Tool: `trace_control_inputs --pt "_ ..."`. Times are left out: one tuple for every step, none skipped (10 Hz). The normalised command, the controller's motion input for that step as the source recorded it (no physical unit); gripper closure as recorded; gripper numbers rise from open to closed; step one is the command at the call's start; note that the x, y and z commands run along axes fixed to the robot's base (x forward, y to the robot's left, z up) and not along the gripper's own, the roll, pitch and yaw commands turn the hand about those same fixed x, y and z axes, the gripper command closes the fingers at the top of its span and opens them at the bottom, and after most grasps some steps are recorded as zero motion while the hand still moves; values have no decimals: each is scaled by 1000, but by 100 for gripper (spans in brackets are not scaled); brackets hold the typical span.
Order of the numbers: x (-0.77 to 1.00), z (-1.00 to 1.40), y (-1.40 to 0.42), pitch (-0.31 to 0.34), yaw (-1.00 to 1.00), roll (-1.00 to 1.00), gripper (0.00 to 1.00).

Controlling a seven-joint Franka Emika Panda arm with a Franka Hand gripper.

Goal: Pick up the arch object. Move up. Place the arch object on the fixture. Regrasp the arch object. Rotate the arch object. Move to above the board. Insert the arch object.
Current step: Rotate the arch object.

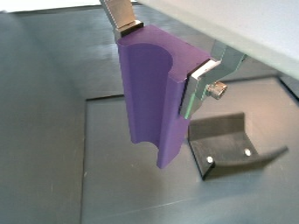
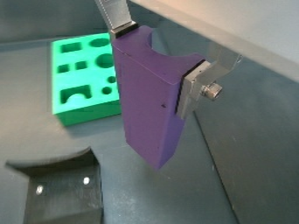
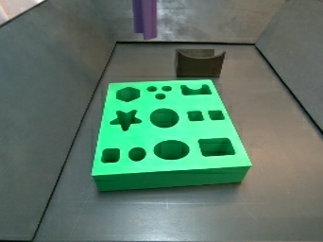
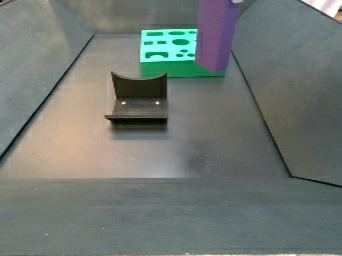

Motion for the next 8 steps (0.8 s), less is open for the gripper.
trace_control_inputs --pt "-93 23 29 9 -1000 -18 100" --pt "-78 24 22 8 -1000 -19 100" --pt "-41 18 19 9 -1000 -23 100" --pt "-32 18 18 9 -1000 -24 100" --pt "-29 18 17 10 -1000 -26 100" --pt "-28 19 17 10 -1000 -27 100" --pt "-28 19 16 11 -1000 -30 100" --pt "-27 19 16 12 -1000 -32 100"
